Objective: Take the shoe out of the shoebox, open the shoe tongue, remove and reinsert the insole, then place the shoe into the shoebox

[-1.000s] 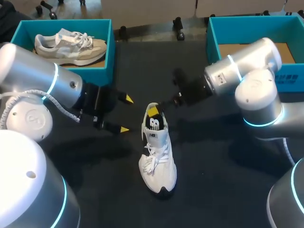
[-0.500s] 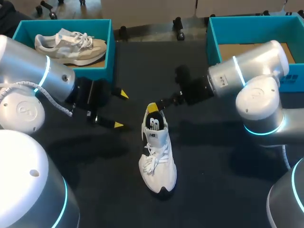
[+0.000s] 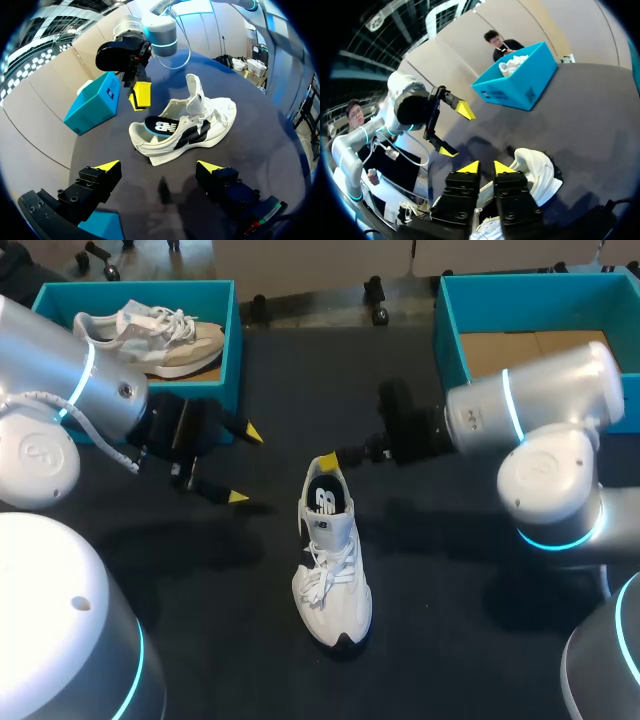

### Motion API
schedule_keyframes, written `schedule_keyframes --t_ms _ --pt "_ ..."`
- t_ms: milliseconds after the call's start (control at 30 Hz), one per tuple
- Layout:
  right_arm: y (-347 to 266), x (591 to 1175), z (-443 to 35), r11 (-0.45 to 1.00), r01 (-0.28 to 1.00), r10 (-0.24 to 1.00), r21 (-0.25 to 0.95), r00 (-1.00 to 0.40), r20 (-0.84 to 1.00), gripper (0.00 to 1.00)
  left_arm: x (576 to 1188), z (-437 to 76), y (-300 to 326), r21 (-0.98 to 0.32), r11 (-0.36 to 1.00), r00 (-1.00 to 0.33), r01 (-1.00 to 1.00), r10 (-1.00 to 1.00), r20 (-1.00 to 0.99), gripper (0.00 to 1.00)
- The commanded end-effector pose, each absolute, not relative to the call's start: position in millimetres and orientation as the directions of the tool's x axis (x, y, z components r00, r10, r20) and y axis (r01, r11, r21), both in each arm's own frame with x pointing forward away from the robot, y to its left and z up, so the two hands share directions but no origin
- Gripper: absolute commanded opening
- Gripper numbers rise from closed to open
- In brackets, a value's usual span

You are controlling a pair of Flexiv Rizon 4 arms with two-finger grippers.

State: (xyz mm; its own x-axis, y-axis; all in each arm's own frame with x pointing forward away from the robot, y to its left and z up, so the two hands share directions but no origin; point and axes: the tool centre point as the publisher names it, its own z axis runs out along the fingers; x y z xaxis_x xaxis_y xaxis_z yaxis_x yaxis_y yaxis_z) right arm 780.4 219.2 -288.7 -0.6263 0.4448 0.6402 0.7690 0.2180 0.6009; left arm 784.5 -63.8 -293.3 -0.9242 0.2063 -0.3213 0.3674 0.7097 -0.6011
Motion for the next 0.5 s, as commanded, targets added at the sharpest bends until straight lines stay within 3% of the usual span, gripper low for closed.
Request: schedule_keyframes --t_ms 33,400,500 --pt "219 771 -286 0.195 0.792 0.519 0.579 -0.584 0.624 0.0 787 -284 -57 -0.593 0.713 -0.923 0.374 0.223 -0.314 1.0" --pt "211 762 -272 0.104 0.875 0.708 0.473 -0.399 0.582 0.0 793 -270 -45 -0.566 0.716 -0.911 0.408 0.275 -0.308 1.0" --pt "211 762 -272 0.104 0.875 0.708 0.473 -0.399 0.582 0.0 794 -265 -41 -0.566 0.715 -0.91 0.41 0.279 -0.307 1.0"
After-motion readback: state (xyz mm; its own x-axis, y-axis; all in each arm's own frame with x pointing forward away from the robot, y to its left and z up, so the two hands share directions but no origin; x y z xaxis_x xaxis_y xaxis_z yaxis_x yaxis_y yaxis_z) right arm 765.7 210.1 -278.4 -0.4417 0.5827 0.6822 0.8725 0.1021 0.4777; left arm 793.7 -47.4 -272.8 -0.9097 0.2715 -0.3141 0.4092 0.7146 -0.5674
